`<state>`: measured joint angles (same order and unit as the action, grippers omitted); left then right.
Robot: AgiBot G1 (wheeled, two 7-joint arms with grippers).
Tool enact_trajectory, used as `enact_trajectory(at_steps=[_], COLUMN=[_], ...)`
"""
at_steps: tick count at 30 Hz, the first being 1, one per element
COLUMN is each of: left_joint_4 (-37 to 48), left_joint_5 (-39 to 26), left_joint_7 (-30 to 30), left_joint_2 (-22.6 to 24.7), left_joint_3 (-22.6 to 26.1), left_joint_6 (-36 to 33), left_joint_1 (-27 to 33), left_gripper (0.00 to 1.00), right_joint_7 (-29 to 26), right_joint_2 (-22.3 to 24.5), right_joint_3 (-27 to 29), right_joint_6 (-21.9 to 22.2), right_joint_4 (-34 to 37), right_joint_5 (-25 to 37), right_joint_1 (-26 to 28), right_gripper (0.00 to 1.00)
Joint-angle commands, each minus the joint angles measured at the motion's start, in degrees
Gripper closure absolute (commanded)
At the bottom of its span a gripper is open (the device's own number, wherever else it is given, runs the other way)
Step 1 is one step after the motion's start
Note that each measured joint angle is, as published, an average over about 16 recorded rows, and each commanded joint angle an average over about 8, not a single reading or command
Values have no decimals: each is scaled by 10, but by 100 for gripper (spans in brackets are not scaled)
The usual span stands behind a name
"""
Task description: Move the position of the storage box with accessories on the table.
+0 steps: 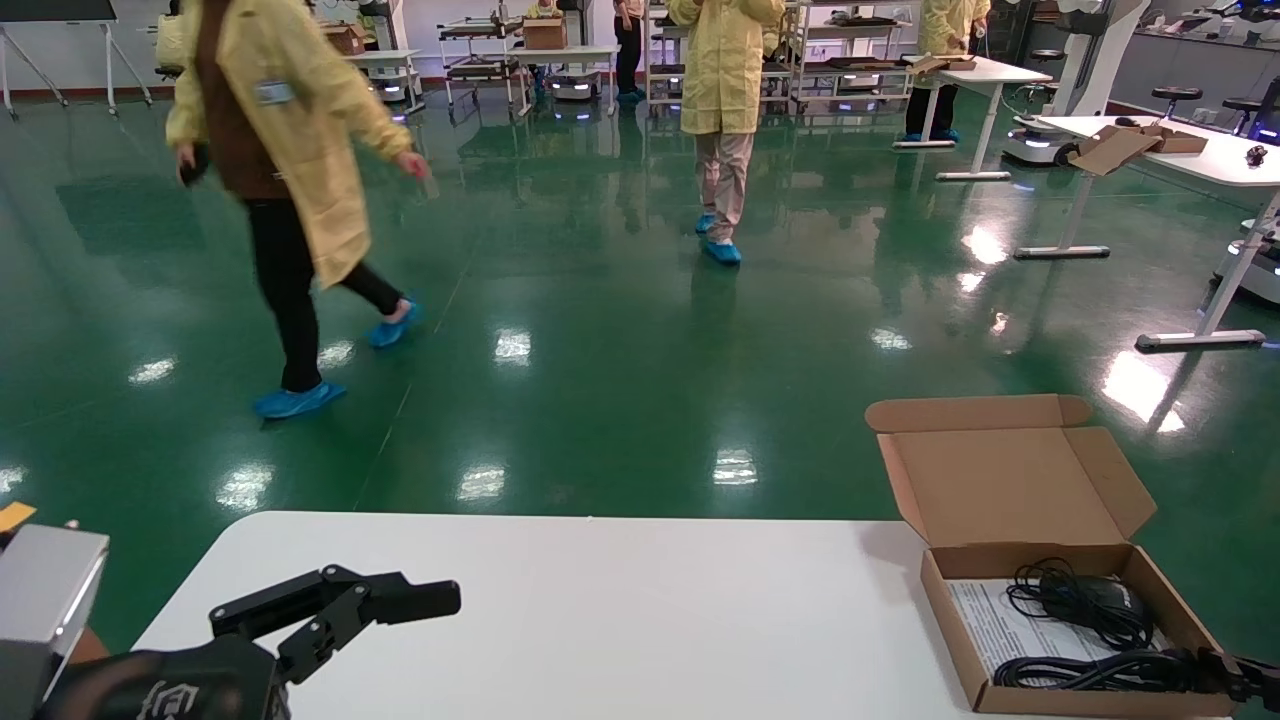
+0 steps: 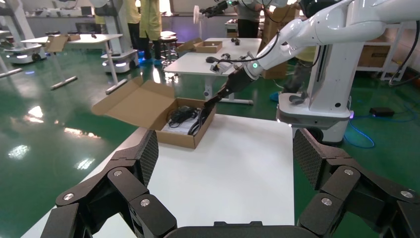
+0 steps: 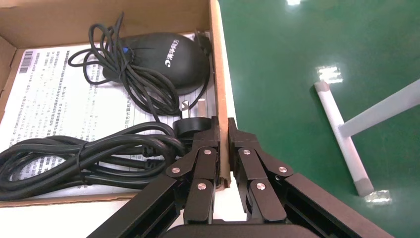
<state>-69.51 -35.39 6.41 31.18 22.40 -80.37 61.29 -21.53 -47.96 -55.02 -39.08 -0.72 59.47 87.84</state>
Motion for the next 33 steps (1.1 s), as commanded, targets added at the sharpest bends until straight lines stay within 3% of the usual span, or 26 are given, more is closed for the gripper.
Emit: enact_trajectory(at_steps=[1, 20, 33], left_joint_4=[0, 0, 0], left_joint_5=[0, 0, 0], left_joint_7=[0, 0, 0], left_joint_2=[0, 0, 0], left_joint_3=[0, 0, 0], left_joint_6=[0, 0, 0], left_joint_1=[0, 0, 0], left_gripper=[0, 0, 0], right_joint_7=[6, 30, 5], right_joint_2=[-1, 8, 28], right_joint_3=[1, 12, 41], right_joint_6=[4, 2, -63], right_joint_4=[-2, -2, -7], right_joint_5=[-2, -17, -58], right_joint_1=[-1, 19, 59], right_gripper=[0, 0, 0])
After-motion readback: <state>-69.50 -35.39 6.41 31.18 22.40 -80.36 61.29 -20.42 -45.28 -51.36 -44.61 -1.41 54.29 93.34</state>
